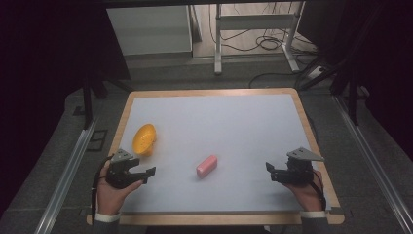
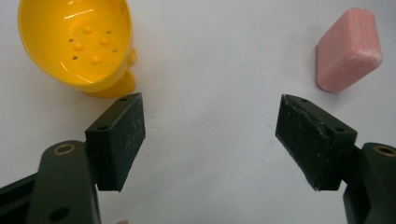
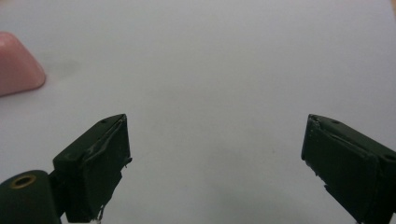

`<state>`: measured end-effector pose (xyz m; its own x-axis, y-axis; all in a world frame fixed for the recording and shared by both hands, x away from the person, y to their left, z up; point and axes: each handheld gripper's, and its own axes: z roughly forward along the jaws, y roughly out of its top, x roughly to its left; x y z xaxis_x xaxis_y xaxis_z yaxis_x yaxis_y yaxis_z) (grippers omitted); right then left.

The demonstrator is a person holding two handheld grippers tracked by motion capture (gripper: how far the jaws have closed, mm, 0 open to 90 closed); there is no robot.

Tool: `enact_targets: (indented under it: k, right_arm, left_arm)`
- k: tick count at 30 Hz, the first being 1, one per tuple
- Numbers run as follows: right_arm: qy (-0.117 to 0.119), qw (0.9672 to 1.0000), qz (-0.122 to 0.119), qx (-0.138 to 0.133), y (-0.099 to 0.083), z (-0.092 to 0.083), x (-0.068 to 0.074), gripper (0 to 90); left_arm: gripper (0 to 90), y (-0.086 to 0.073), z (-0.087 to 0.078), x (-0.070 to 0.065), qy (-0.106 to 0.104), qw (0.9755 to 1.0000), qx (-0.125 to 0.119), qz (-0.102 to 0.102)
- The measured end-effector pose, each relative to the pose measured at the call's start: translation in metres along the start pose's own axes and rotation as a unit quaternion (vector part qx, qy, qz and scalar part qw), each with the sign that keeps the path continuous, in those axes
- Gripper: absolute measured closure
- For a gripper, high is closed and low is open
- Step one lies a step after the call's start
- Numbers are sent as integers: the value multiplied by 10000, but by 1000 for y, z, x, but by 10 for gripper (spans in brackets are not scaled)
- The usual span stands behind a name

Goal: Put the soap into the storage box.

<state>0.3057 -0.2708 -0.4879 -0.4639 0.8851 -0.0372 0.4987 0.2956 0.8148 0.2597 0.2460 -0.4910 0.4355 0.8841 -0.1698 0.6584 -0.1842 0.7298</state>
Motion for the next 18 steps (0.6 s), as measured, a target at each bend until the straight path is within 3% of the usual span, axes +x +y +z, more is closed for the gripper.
enact_targets:
  k: [7, 13, 18]
  right_arm:
    - [13, 10000, -35, 40, -2, -1, -8, 78]
    - [-19, 10000, -35, -51, -2, -3, -15, 86]
    - [-32, 10000, -80, 27, -2, -1, -16, 89]
  left_arm:
    - [245, 2, -5, -5, -65, 10000, -46, -47]
    - [245, 4, -7, -7, -32, 10000, -70, -56]
    - [247, 4, -9, -8, 14, 10000, -27, -51]
